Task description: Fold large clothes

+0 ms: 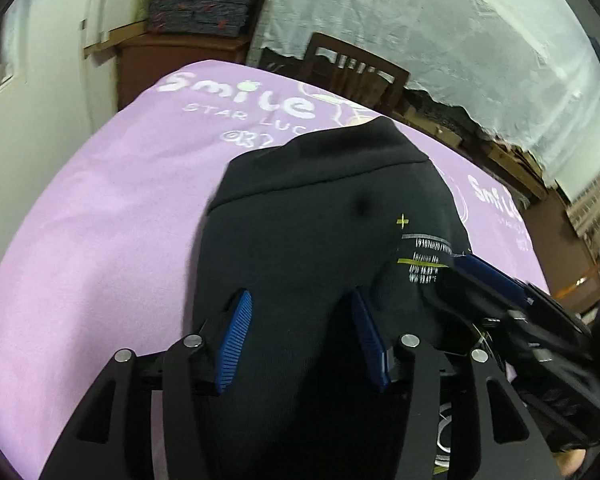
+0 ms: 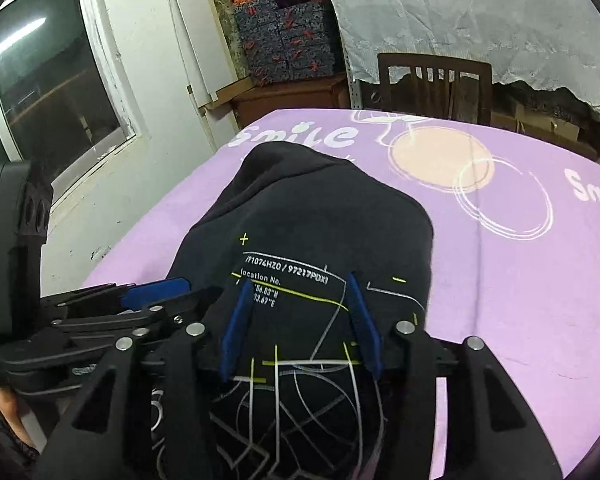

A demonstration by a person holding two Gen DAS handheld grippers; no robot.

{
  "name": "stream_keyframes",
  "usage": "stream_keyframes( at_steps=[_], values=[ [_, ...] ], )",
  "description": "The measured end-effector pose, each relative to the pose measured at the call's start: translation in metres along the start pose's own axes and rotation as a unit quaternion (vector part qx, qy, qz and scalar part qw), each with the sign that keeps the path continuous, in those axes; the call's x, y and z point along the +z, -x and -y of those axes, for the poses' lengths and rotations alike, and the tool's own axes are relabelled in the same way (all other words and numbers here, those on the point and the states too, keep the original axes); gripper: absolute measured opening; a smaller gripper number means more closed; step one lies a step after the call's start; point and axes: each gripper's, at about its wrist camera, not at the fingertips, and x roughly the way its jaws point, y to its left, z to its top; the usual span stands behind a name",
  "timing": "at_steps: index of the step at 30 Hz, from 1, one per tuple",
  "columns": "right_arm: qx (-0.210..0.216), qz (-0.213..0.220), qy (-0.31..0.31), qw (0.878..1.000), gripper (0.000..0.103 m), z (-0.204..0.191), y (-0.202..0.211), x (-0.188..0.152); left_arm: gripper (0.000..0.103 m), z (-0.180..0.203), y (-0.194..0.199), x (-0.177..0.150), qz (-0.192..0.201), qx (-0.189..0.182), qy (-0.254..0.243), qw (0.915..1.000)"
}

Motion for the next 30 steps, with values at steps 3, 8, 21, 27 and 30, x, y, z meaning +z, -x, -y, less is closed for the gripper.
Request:
stream_keyframes(
  at_steps=[3, 8, 21, 27, 30],
  values=[
    [0.019, 0.019, -0.01, 1.0, 0.046, -0.002, 0.042, -0.002, 0.051, -0.004, 0.029, -0.008, 0.015, -0.011, -0.001, 0.9998],
    [0.02, 0.036, 0.039, 0.998, 0.047, -0.026, 0.087, -0.031, 0.053, -0.014, 0.029, -0.03, -0.011, 0.026, -0.025, 0.9993],
    [0.026, 0.0, 0.022, 0.999, 0.058, -0.033, 0.069, -0.065, 0.069, -0.049, 0.023, -0.033, -0.024, -0.012, 0.039, 0.9989],
    [0.046, 0.056, -0.049, 0.996, 0.096, 0.014, 0.12, -0.054, 0.073, -0.062, 0.036, -0.008, -0.022, -0.075, 0.071, 0.9944],
    [0.078, 0.055, -0.115, 0.989, 0.098, 0.047, 0.118, -0.048, 0.077, -0.059, 0.021, 0.001, -0.048, -0.125, 0.083, 0.9876]
  ],
)
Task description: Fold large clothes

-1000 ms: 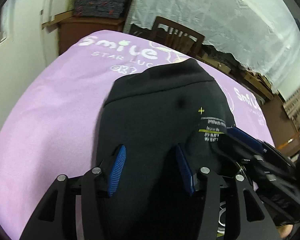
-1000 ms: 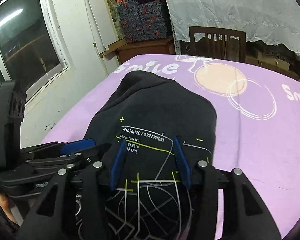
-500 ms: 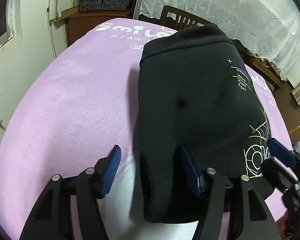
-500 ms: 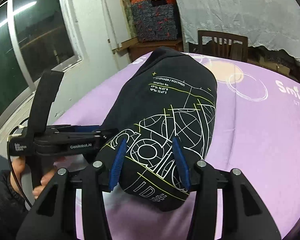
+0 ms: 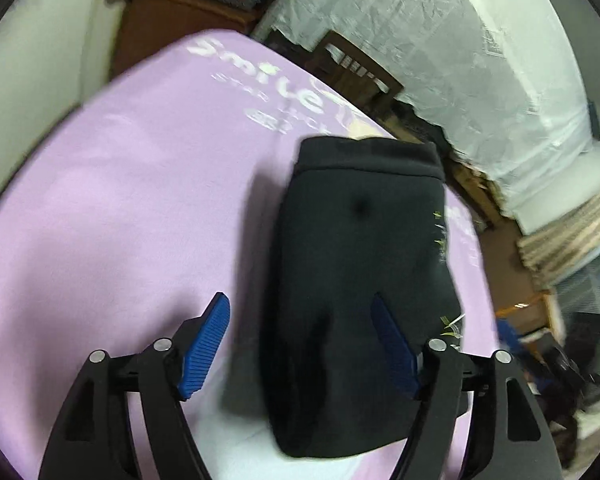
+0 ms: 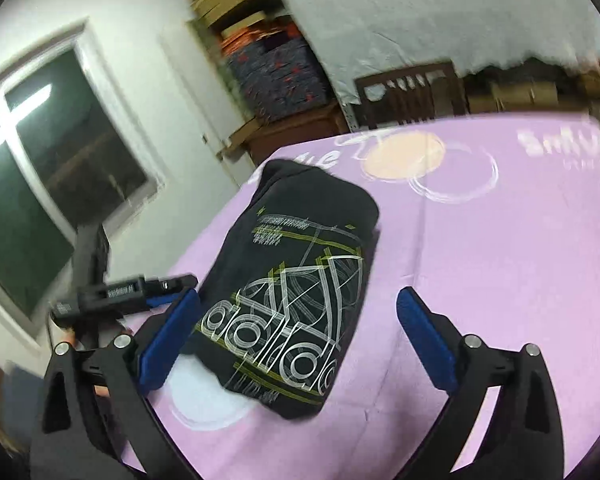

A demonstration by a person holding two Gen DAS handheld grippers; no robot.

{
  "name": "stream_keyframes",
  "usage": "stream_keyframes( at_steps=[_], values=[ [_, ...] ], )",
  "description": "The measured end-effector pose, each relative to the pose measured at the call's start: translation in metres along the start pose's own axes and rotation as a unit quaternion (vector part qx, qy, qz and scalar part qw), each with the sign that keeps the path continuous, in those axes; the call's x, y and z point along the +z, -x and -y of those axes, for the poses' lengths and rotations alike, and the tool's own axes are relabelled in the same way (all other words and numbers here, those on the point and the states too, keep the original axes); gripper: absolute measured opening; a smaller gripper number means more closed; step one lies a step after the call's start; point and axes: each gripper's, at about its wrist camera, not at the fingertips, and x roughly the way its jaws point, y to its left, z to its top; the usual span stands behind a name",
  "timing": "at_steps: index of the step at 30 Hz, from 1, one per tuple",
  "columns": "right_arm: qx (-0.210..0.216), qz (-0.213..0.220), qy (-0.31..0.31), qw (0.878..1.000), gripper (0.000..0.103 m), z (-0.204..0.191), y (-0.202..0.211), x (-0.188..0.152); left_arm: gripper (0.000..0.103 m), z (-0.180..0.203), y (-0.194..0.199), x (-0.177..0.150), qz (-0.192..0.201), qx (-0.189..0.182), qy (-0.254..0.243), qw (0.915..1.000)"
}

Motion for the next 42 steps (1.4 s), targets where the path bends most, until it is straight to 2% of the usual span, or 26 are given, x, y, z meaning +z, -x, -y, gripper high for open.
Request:
stream_keyframes(
  at_steps=[2, 5, 8, 10, 14, 19, 23, 28, 34, 38, 42],
  values=[
    [0.036, -0.009, -0.066, 0.997, 0.098, 0.024, -0.011, 0.004, 0.077, 0.001, -0.015, 0.0, -0.017, -0.02, 0.003, 0.9997],
    [0.078, -0.046, -0.15, 0.985, 0.098, 0.054, -0.044, -0.003, 0.078, 0.001, -0.04, -0.002, -0.035, -0.035, 0.005, 0.9987],
    [0.102, -0.083, -0.181, 0.975, 0.098, 0.062, -0.076, -0.01, 0.078, -0.008, -0.045, -0.001, -0.041, -0.069, 0.014, 0.9967],
    [0.112, -0.099, -0.178, 0.973, 0.098, 0.06, -0.093, -0.011, 0.077, -0.01, -0.046, 0.0, -0.041, -0.081, 0.014, 0.9957],
    [0.128, -0.116, -0.148, 0.974, 0.099, 0.044, -0.117, -0.008, 0.077, -0.006, -0.047, -0.003, -0.039, -0.079, 0.003, 0.9961],
    [0.107, -0.118, -0.119, 0.98, 0.099, 0.034, -0.137, 0.0, 0.07, -0.007, -0.046, -0.008, -0.047, -0.095, 0.016, 0.9942],
    [0.103, -0.119, -0.103, 0.982, 0.096, 0.031, -0.139, -0.002, 0.065, -0.002, -0.047, -0.012, -0.043, -0.087, 0.003, 0.9953],
    [0.098, -0.109, -0.077, 0.986, 0.082, 0.024, -0.138, -0.001, 0.062, 0.002, -0.049, -0.013, -0.038, -0.091, -0.003, 0.9952],
    [0.125, -0.094, -0.093, 0.983, 0.074, 0.027, -0.128, 0.0, 0.061, 0.017, -0.036, -0.017, -0.028, -0.107, -0.024, 0.9936],
    [0.149, -0.091, -0.113, 0.978, 0.073, 0.029, -0.109, 0.001, 0.061, 0.04, -0.023, -0.028, -0.025, -0.115, -0.042, 0.9921],
    [0.146, -0.079, -0.119, 0.979, 0.073, 0.027, -0.07, -0.003, 0.061, 0.074, -0.008, -0.054, -0.022, -0.131, -0.074, 0.9884]
  ],
)
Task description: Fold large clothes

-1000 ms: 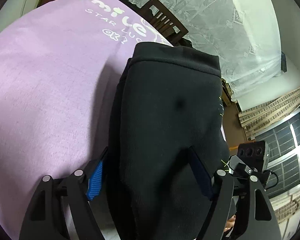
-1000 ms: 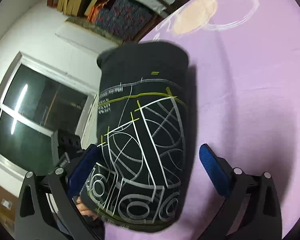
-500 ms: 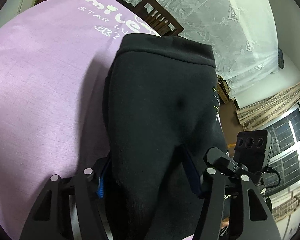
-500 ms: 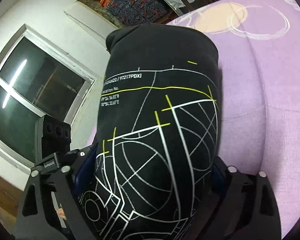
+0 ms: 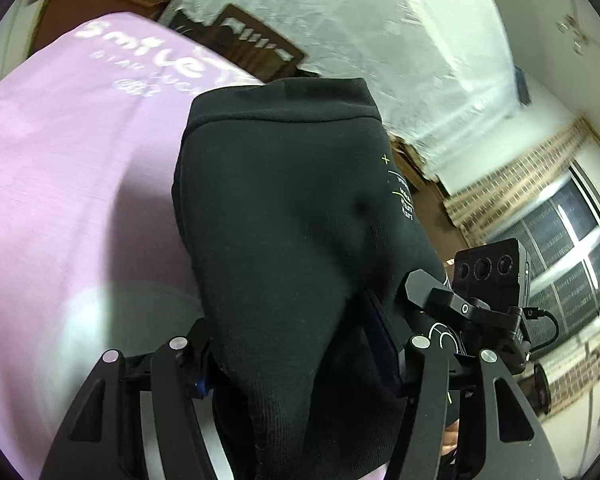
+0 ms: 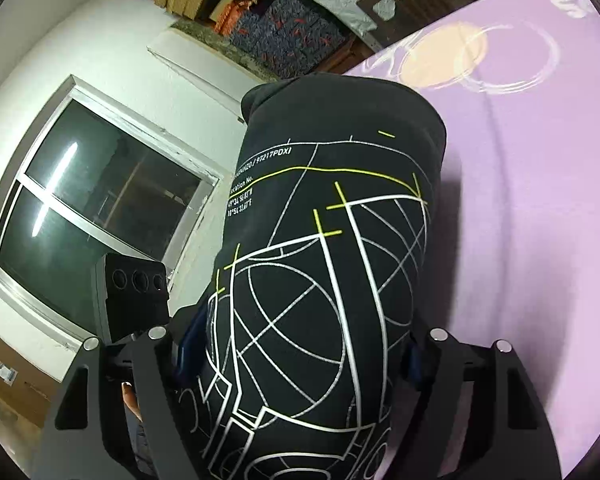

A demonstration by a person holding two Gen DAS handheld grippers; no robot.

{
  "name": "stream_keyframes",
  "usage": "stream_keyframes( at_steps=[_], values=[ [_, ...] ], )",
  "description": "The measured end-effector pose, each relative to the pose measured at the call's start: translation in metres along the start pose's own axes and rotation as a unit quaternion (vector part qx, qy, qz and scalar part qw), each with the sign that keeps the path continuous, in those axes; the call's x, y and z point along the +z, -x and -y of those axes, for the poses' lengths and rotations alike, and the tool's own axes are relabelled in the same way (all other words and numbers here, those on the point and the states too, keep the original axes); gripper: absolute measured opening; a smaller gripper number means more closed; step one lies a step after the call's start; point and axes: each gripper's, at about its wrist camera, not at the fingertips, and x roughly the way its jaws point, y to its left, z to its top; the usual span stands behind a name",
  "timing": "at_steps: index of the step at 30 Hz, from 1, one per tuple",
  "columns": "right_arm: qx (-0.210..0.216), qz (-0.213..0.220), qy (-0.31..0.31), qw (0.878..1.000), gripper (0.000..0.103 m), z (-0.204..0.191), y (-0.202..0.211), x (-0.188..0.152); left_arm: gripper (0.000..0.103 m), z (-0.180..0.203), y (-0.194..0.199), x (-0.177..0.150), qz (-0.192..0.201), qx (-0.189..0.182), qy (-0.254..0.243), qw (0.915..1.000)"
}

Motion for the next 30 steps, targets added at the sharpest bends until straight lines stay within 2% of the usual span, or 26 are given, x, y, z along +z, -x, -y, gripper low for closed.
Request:
stream_keyframes(
  at_steps=[8, 13, 17, 19, 21, 24, 27, 30],
  values=[
    [-0.025, 0.056, 0.032, 0.998, 0.073, -0.023, 0.124, -0.059, 0.061, 0.101, 0.003, -0.062, -0.005, -0.03, -0.081, 0.9963],
    [-0.052, 0.082, 0.035, 0.995, 0.073, -0.015, 0.189, -0.1, 0.059, 0.139, -0.022, -0.1, -0.033, -0.02, -0.117, 0.9924],
    [-0.089, 0.077, 0.017, 0.993, 0.073, 0.014, 0.202, -0.12, 0.058, 0.145, -0.076, -0.121, -0.074, 0.043, -0.148, 0.9853],
    [-0.125, 0.064, 0.0, 0.99, 0.074, 0.04, 0.198, -0.125, 0.059, 0.131, -0.116, -0.134, -0.123, 0.077, -0.137, 0.9798],
    [-0.172, 0.033, -0.026, 0.984, 0.074, 0.069, 0.187, -0.132, 0.063, 0.126, -0.124, -0.136, -0.125, 0.066, -0.127, 0.9818],
    [-0.127, 0.022, -0.063, 0.99, 0.074, 0.092, 0.187, -0.139, 0.066, 0.12, -0.122, -0.137, -0.13, 0.056, -0.119, 0.9828],
    [-0.142, 0.029, -0.044, 0.988, 0.075, 0.087, 0.189, -0.141, 0.069, 0.109, -0.118, -0.136, -0.14, 0.043, -0.093, 0.9848],
    [-0.176, 0.05, -0.016, 0.983, 0.079, 0.07, 0.198, -0.144, 0.068, 0.108, -0.098, -0.13, -0.119, 0.048, -0.087, 0.9879]
  ],
)
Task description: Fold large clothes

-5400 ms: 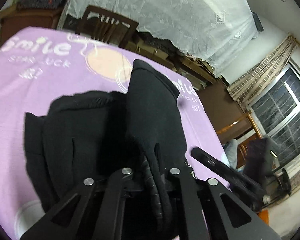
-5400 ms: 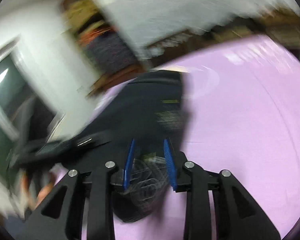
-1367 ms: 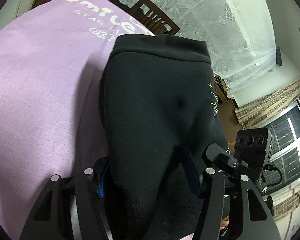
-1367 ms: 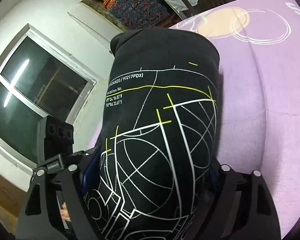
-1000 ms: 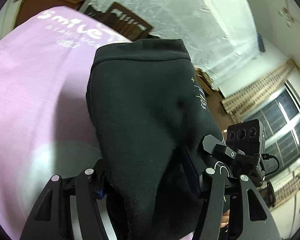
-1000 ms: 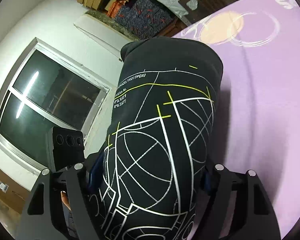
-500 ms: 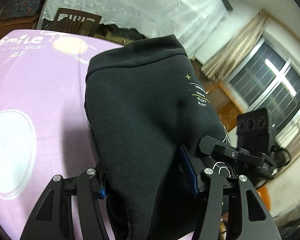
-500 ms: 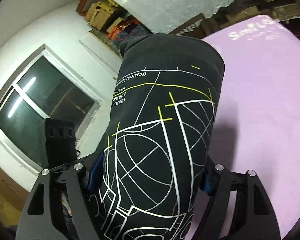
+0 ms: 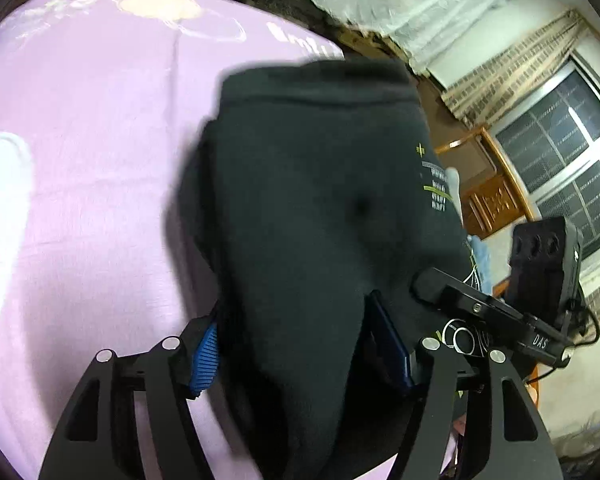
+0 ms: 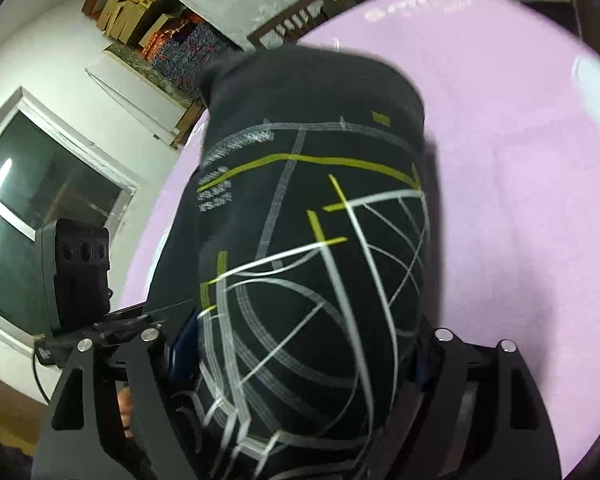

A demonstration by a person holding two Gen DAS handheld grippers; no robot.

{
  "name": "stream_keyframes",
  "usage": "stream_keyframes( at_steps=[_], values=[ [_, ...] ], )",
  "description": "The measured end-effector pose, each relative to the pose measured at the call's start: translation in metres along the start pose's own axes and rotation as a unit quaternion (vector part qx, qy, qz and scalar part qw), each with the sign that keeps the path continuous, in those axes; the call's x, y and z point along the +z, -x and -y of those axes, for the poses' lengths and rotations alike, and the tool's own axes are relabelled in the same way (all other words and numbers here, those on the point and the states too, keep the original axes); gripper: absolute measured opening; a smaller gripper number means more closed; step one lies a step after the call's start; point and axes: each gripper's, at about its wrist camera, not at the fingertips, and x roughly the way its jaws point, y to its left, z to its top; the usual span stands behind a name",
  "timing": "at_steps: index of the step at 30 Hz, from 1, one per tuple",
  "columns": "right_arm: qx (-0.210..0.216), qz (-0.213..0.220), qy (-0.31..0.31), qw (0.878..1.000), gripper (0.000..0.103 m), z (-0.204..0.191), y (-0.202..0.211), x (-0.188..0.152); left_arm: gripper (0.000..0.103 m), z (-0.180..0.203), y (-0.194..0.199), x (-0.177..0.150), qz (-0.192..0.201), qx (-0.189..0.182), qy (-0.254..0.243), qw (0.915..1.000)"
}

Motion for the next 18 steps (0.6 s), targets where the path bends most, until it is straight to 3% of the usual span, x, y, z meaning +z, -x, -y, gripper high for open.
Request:
stream_keyframes(
  at_steps=[3, 7, 12, 18],
  values=[
    [-0.022, 0.016, 0.015, 1.0, 0.079, -0.008, 0.016, -0.003, 0.067, 0.011, 0.032, 0.004, 0.054, 0.052, -0.026, 0.9968],
    [-0.04, 0.012, 0.033, 0.999, 0.08, -0.016, 0.018, -0.005, 0.067, 0.036, 0.053, 0.012, 0.089, 0.077, -0.062, 0.9911],
    [-0.013, 0.005, -0.003, 1.0, 0.081, 0.001, 0.027, 0.004, 0.067, 0.056, 0.034, 0.023, 0.086, 0.105, -0.095, 0.9862],
    [-0.067, 0.083, 0.0, 0.994, 0.081, -0.006, 0.058, 0.021, 0.067, 0.053, 0.004, 0.037, 0.071, 0.1, -0.079, 0.9893]
  ],
)
